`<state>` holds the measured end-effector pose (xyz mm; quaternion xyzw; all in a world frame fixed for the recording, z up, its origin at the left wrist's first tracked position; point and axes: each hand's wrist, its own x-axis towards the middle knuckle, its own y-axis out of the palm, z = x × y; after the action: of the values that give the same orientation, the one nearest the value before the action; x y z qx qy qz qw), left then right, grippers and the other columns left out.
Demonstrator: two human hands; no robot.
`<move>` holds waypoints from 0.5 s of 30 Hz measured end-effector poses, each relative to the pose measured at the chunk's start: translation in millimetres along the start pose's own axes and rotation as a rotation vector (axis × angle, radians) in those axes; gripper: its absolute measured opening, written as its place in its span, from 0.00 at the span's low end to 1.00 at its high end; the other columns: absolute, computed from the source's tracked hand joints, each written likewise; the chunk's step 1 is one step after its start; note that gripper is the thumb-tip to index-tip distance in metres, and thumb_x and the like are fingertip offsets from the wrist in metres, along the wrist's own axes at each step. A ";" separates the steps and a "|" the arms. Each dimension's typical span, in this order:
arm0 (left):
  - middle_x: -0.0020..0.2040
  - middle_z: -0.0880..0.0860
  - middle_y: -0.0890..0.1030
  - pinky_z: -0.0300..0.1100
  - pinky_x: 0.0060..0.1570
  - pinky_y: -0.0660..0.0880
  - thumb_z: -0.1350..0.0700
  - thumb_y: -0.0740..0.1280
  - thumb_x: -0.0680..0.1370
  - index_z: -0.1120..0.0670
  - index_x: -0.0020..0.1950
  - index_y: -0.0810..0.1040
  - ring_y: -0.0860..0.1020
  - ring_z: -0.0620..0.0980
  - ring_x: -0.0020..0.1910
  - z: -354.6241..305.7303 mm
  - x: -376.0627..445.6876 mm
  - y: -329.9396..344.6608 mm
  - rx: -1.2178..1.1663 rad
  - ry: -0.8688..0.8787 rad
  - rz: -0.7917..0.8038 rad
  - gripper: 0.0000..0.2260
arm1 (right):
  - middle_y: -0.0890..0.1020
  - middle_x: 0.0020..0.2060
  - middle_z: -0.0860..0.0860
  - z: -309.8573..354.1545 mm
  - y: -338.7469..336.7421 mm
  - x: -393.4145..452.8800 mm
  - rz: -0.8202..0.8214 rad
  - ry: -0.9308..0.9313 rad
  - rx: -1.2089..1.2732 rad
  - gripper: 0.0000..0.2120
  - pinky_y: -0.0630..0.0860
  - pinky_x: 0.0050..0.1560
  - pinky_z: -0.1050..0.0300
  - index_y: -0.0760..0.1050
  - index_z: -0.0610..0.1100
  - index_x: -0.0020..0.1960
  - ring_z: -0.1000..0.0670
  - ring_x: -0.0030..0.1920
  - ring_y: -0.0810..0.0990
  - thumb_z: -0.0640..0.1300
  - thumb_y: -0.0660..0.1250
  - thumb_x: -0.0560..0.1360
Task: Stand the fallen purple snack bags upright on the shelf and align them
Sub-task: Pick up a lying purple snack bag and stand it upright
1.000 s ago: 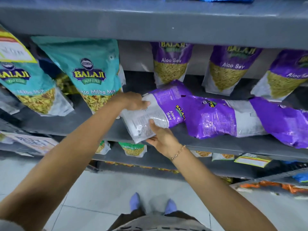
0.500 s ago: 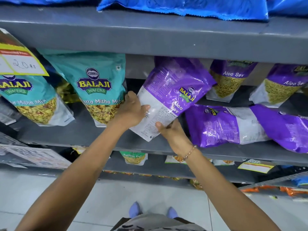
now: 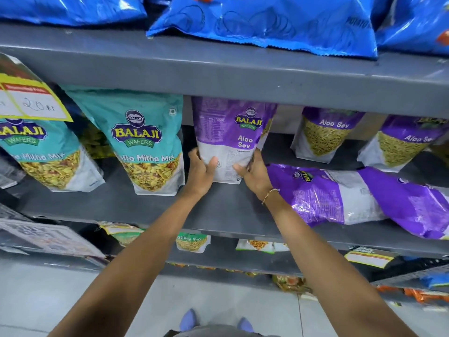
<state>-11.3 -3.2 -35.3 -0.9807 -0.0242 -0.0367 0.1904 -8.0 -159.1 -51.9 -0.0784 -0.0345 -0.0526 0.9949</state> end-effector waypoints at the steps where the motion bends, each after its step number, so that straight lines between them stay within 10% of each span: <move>1: 0.66 0.61 0.70 0.39 0.57 0.66 0.50 0.63 0.77 0.66 0.69 0.56 0.71 0.55 0.64 -1.0 -2.6 1.0 -0.016 0.002 -0.023 0.29 | 0.75 0.62 0.40 -1.8 -1.1 2.3 0.008 -0.011 -0.018 0.31 0.69 0.67 0.37 0.60 0.35 0.68 0.40 0.64 0.74 0.32 0.71 0.70; 5: 0.62 0.63 0.67 0.45 0.64 0.64 0.46 0.60 0.74 0.66 0.66 0.62 0.67 0.58 0.63 -5.7 -26.0 17.6 0.085 0.069 -0.214 0.29 | 0.75 0.62 0.46 -5.4 -6.0 6.8 0.074 0.013 -0.027 0.32 0.69 0.68 0.40 0.60 0.39 0.69 0.45 0.65 0.74 0.34 0.72 0.70; 15: 0.67 0.59 0.61 0.42 0.69 0.61 0.46 0.71 0.71 0.61 0.70 0.58 0.60 0.51 0.68 -9.7 -38.7 45.8 -0.027 0.037 -0.048 0.37 | 0.79 0.58 0.53 -10.2 12.6 -58.9 -0.050 -0.062 -0.064 0.25 0.74 0.63 0.59 0.65 0.47 0.69 0.53 0.60 0.77 0.32 0.57 0.74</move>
<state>-47.7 -50.6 -46.4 -0.9815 -0.0437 -0.0594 0.1766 -64.4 -142.5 -68.4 -0.1112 -0.0658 -0.0762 0.9887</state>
